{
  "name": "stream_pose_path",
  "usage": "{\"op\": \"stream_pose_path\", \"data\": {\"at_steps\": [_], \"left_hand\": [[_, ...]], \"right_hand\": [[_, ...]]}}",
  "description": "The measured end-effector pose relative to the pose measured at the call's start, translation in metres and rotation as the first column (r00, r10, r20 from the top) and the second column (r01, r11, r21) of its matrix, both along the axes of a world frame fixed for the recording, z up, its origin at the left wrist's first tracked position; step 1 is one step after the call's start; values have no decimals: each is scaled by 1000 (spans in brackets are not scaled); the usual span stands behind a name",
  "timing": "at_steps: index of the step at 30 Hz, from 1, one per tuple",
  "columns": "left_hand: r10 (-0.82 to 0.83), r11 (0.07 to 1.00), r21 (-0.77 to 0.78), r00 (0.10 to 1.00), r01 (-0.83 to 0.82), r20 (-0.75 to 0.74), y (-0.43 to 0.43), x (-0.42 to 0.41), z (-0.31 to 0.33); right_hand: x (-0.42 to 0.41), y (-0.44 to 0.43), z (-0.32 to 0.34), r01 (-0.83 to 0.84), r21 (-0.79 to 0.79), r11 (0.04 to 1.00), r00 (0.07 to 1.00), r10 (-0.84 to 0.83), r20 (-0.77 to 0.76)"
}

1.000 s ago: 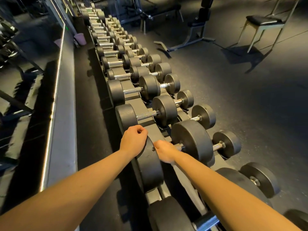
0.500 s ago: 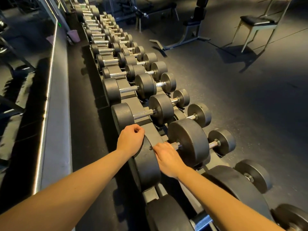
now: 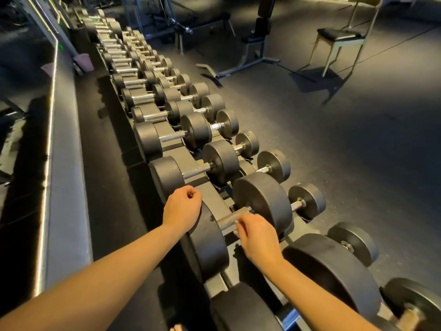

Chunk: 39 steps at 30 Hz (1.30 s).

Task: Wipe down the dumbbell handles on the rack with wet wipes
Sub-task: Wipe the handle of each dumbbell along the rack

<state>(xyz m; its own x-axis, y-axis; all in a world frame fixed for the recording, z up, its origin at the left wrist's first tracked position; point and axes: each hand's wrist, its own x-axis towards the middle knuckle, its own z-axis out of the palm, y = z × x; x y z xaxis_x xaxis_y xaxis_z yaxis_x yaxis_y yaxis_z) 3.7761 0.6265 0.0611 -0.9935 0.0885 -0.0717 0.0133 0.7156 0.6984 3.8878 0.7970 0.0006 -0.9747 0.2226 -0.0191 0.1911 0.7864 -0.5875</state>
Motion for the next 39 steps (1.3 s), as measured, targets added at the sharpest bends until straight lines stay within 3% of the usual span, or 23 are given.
{"op": "stream_pose_path", "data": {"at_steps": [1, 2, 3, 4, 5, 9, 13, 16, 20, 22, 26, 28, 30, 32, 34, 36, 39], "left_hand": [[-19, 1000, -17, 1000, 19, -12, -1, 0, 0], [-54, 998, -47, 998, 52, -30, -1, 0, 0], [-100, 991, -100, 993, 94, -57, -1, -1, 1], [-163, 974, -169, 984, 148, -76, -1, -3, 0], [-234, 948, -239, 969, 209, -82, -2, -5, 1], [-473, 796, -370, 874, 479, 115, 3, -26, 3], [-599, 655, -241, 686, 716, 414, 19, -60, -1], [-668, 580, -119, 554, 806, 497, 32, -84, -7], [-684, 580, 21, 473, 814, 555, 45, -104, -26], [-663, 568, 104, 379, 816, 646, 52, -107, -39], [-619, 488, 204, 171, 849, 767, 66, -111, -54], [-584, 517, 263, 111, 814, 804, 71, -114, -55], [-555, 589, 297, 109, 752, 825, 74, -115, -56], [-559, 631, 291, 162, 719, 813, 75, -115, -55], [-622, 614, 298, 215, 731, 753, 74, -115, -53], [-730, 533, 331, 226, 778, 645, 75, -117, -48], [-819, 423, 376, 170, 824, 549, 76, -115, -42]], "right_hand": [[2, -2, 2, 185, -239, 953, 980, -159, 123], [2, -1, 5, 397, -448, 801, 912, -289, 291], [0, 1, 9, 571, -580, 580, 818, -347, 458], [-3, 2, 10, 690, -618, 376, 724, -353, 593], [-6, 2, 9, 763, -602, 235, 644, -349, 681], [-32, -18, -2, 798, -570, -198, 479, -366, 798], [-62, -33, -2, 771, -597, -222, 466, -442, 766], [-77, -28, -21, 792, -545, -275, 384, -468, 796], [-77, -32, -14, 751, -561, -347, 333, -535, 776], [-74, -38, -4, 723, -551, -417, 289, -541, 790], [-65, -51, 15, 806, -500, -318, 236, -602, 763], [-61, -55, 19, 834, -484, -267, 228, -632, 741], [-55, -56, 17, 874, -441, -202, 194, -687, 700], [-52, -57, 14, 906, -399, -142, 152, -770, 620], [-54, -56, 14, 920, -369, -135, 95, -835, 542], [-63, -49, 20, 872, -431, -230, 37, -848, 528], [-81, -37, 31, 778, -484, -401, -22, -787, 617]]}}
